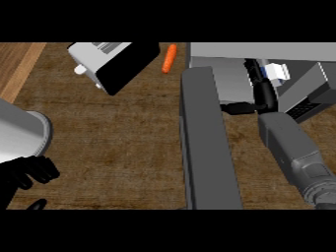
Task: Pick up the milk, place it into the microwave and close the microwave
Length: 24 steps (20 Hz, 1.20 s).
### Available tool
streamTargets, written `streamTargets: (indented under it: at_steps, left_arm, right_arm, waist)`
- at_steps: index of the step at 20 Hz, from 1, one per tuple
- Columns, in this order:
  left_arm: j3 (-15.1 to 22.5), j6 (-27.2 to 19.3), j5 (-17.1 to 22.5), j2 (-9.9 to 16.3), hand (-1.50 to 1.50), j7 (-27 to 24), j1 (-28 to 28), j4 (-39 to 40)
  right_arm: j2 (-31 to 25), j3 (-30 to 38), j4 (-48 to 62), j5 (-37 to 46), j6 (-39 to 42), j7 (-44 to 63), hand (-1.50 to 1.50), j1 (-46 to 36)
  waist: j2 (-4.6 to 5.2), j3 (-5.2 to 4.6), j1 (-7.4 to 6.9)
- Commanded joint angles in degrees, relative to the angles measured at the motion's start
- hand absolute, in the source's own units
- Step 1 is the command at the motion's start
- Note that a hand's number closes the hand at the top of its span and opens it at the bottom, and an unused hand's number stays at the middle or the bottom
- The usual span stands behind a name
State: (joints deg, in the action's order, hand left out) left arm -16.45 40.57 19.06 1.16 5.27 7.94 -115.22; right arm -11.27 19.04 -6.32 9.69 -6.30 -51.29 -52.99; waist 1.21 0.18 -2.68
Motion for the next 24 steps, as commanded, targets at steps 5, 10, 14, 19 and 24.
streamTargets:
  at_steps: [5, 10, 14, 19, 24]
  left_arm:
    - [7.59, -3.79, -0.77, -1.13, 1.5, 3.24, 0.66, -1.38]
    - [15.17, -7.93, -4.19, -1.15, 1.5, 4.39, 0.35, -1.33]
    - [17.24, -5.53, -9.0, -1.14, 1.5, -0.07, -1.58, 3.2]
    - [26.93, -17.58, -14.44, -1.15, 1.5, 0.27, -7.9, 5.44]
    - [30.3, -14.55, -21.72, -1.15, 1.5, -4.19, -9.93, 10.29]
  right_arm:
    - [2.75, 0.55, -1.77, -2.09, 10.01, -6.19, -1.5, 9.2]
    - [1.55, -1.81, -5.91, -1.46, 12.8, -8.39, -1.5, 16.27]
    - [3.9, -3.57, -10.63, -1.55, 11.07, -7.43, -1.5, 20.36]
    - [1.52, -4.36, -17.61, -3.11, 15.26, -6.69, -1.5, 29.54]
    - [1.17, -5.85, -29.09, -4.63, 16.24, -5.22, -1.5, 38.78]
  waist:
    - [-0.81, -0.1, 1.62]
    - [-1.29, -0.17, 2.78]
    - [-1.34, -0.21, 2.97]
    - [-1.6, -0.26, 4.27]
    - [-1.6, -0.29, 4.2]
